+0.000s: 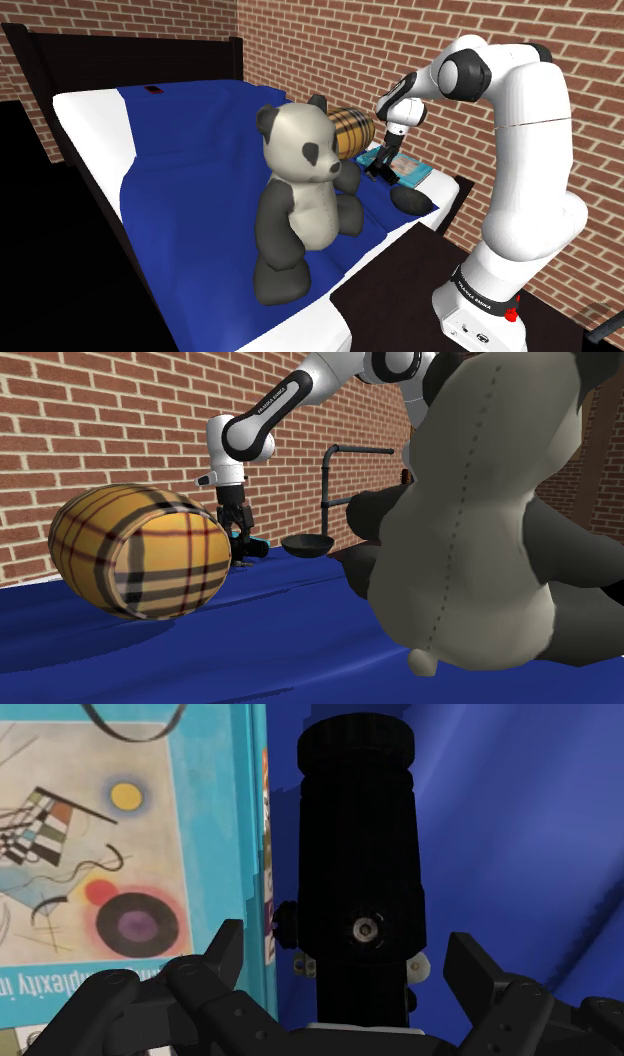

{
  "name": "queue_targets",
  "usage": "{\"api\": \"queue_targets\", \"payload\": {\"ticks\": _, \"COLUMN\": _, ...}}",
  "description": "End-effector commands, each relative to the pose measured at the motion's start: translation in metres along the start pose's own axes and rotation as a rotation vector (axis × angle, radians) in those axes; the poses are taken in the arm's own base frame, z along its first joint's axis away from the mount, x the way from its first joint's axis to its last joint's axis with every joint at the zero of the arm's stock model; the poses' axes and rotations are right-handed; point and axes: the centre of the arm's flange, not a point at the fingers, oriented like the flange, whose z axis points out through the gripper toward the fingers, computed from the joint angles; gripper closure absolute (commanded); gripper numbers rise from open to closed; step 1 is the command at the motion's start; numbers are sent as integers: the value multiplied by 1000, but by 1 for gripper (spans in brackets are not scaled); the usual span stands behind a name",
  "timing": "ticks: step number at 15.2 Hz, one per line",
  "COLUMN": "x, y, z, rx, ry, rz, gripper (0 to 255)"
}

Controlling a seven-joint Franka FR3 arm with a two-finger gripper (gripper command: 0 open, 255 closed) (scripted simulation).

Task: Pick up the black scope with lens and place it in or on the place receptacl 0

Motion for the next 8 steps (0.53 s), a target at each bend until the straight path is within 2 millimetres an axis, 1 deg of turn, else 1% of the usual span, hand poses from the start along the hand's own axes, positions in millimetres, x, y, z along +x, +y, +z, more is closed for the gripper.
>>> {"api": "queue_targets", "payload": {"ticks": 1, "x": 0, "y": 0, "z": 0, "rx": 0, "ry": 0, "rz": 0, "gripper": 0}}
{"api": "queue_targets", "payload": {"ticks": 4, "x": 0, "y": 0, "z": 0, "rx": 0, "ry": 0, "rz": 0, "gripper": 0}}
{"api": "queue_targets", "payload": {"ticks": 5, "x": 0, "y": 0, "z": 0, "rx": 0, "ry": 0, "rz": 0, "gripper": 255}}
{"api": "queue_targets", "payload": {"ticks": 8, "x": 0, "y": 0, "z": 0, "rx": 0, "ry": 0, "rz": 0, "gripper": 255}}
